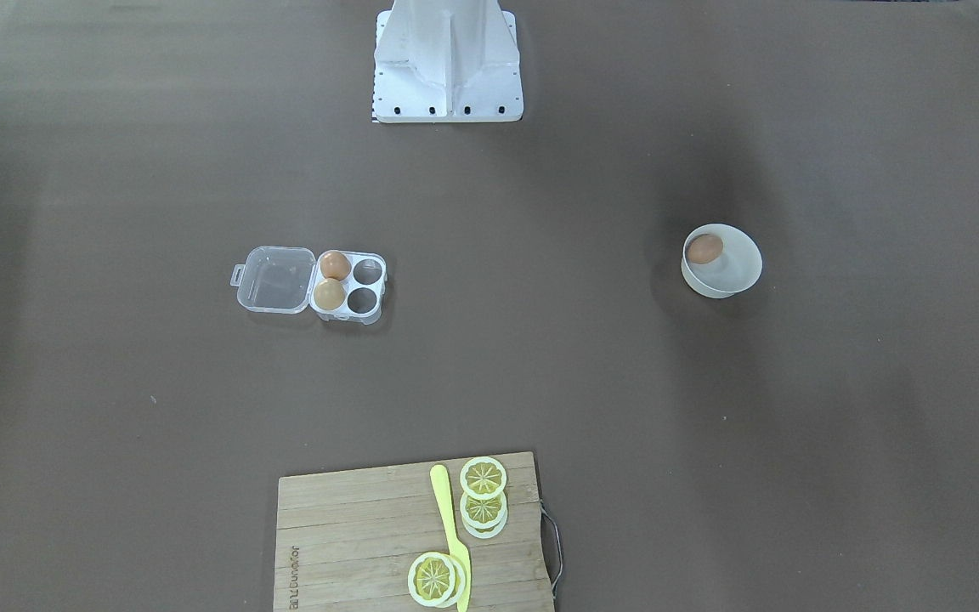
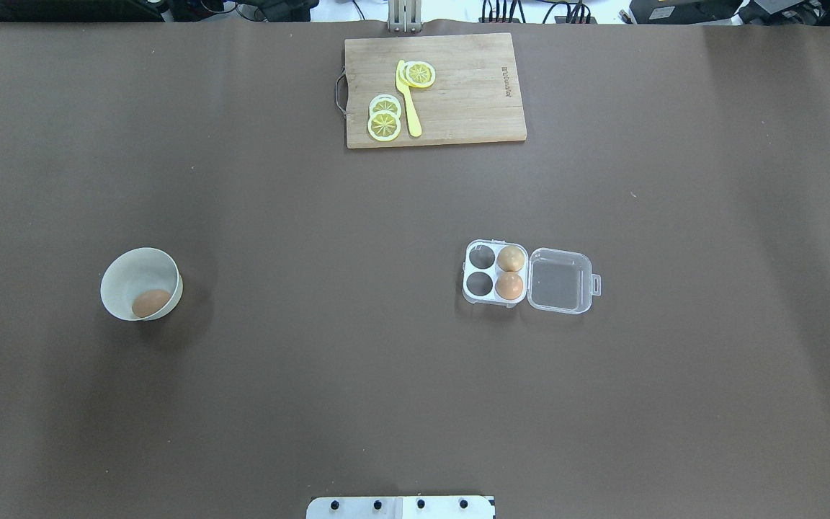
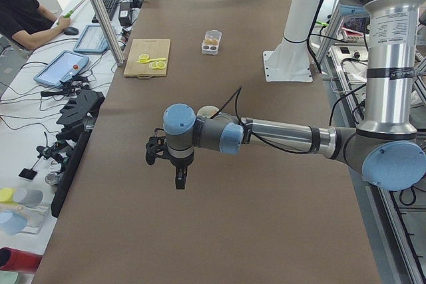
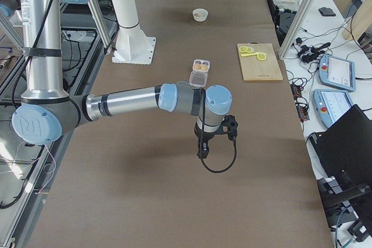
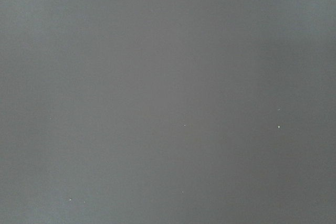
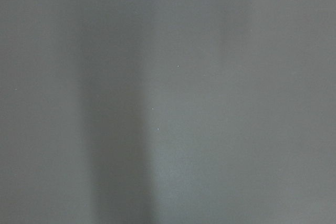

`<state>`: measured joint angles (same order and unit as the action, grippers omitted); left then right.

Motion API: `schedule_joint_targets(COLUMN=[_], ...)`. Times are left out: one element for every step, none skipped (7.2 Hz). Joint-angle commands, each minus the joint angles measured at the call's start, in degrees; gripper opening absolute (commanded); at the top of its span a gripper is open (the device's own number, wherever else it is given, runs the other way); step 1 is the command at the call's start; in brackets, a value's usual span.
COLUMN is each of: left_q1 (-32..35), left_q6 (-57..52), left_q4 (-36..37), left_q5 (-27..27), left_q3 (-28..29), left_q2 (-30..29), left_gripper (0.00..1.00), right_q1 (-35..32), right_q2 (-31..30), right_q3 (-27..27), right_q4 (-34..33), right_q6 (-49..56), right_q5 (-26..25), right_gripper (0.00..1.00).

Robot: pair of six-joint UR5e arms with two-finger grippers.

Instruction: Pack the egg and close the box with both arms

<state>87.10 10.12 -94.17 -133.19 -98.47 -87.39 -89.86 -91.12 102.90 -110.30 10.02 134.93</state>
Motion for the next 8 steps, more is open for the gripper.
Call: schedule_joint_targets(left_q1=[0.0,-0.1,-0.1,-0.1,-0.1,-0.1,-0.1,-0.1], left_q6=[0.0,0.1,0.1,-0.1,-0.2,-0.2,-0.2,-0.2], left_q4=[-0.4,-0.3,-0.3,-0.1,-0.1,-0.1,0.0,-0.1], left_q5=[0.0,0.3,0.1,0.1,0.4,0.2,0.3,0.2], left_q3=[-0.1,1.1,1.4,1.9,2.0,1.9,2.0,2.0], left_q2=[0.0,-0.5,-0.8,-0.9,-1.1,-1.1,-1.1,-1.1], left_gripper=[0.98,0.98,0.98,0.98,0.98,0.98,0.98,0.98], right_q1=[-0.1,-0.1,-0.1,-0.1,-0.1,-0.1,-0.1,-0.1], right_q2=[0.1,0.1,0.0,0.0,0.0,0.1,0.1,0.1], right_q3=[0.0,0.0,0.1,0.1,0.1,0.1,0.1,0.1], right_q4=[0.0,0.0,0.0,0.0,0.0,0.0,0.0,0.0], right_q6=[0.0,-0.1,-0.1,-0.1,-0.1,-0.1,-0.1,0.0], right_q5=[0.1,0.2,0.4,0.4,0.5,0.5,0.5,0.4], right_gripper=[1.00,1.00,1.00,1.00,1.00,1.00,1.00,1.00])
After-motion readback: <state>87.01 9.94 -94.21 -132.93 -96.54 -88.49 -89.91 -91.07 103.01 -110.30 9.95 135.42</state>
